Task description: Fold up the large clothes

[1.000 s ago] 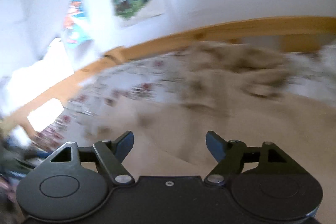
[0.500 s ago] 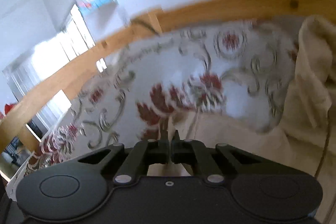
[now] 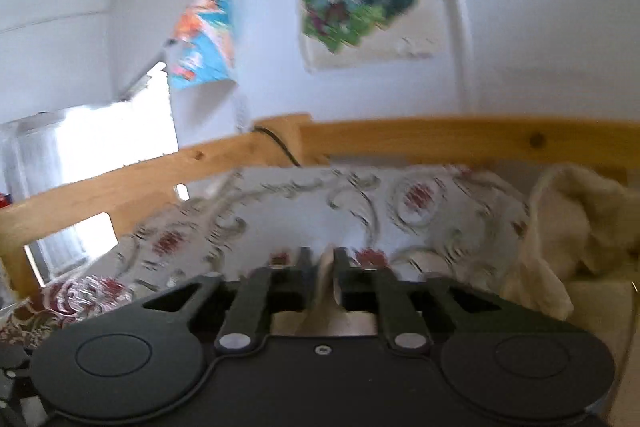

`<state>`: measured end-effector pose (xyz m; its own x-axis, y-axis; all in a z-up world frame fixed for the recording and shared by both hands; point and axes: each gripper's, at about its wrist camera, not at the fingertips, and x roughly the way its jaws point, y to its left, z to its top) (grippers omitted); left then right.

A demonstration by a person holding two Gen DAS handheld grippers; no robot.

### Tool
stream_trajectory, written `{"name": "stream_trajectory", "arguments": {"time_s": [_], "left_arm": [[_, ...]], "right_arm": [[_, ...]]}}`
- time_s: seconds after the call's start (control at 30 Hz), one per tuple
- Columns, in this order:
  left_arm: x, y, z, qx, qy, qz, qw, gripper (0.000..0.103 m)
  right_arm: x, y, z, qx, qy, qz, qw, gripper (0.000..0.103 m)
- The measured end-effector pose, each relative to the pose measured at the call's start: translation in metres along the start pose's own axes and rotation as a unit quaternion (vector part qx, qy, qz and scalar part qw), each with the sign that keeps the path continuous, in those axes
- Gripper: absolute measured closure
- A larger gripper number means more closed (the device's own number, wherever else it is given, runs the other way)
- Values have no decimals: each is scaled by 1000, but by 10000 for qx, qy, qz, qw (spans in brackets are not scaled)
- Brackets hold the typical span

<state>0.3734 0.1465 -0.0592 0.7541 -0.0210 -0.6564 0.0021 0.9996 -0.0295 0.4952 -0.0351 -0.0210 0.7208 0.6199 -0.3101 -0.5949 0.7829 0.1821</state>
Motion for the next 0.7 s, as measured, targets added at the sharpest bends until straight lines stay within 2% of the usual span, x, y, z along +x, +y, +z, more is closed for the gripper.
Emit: {"name": "stream_trajectory", "arguments": {"time_s": [0.07,0.13,0.17,0.2,0.27,0.33,0.4,0.5,0.57,0.7], "left_arm": [[7,1,-3,80,130,167,9997,41],[5,-4,-9,363,7,246,9990,42],[2,-10,-12,520,-76,345,9980,40],[-1,-14,-16,591,-136,431,9972,35],[-7,-23,-17,595,-393,544,9960,22],[-16,-33,-16,618,-798,547,9934,18],[-20,-42,-10,703,-1097,622,9895,13],[-7,-55,7,625,-1123,884,9878,11],[6,-61,17,525,-1038,923,9889,11],[33,-71,28,559,-869,1357,9854,11]], "right_arm": [[-19,-9,-6,-78,174,-210,9996,42],[-51,-21,-19,-363,459,-590,9965,31],[-72,-29,-29,-481,608,-828,9935,30],[-92,-36,-38,-527,739,-1049,9903,29],[-146,-54,-67,-412,1059,-1846,9762,24],[-195,-66,-94,-61,1237,-2532,9594,24],[-243,-77,-122,774,1279,-3068,9400,25],[-291,-80,-156,1978,833,-3416,9150,31],[-301,-82,-171,2472,612,-3306,9088,33],[-282,-80,-166,2346,497,-2700,9325,37]]}}
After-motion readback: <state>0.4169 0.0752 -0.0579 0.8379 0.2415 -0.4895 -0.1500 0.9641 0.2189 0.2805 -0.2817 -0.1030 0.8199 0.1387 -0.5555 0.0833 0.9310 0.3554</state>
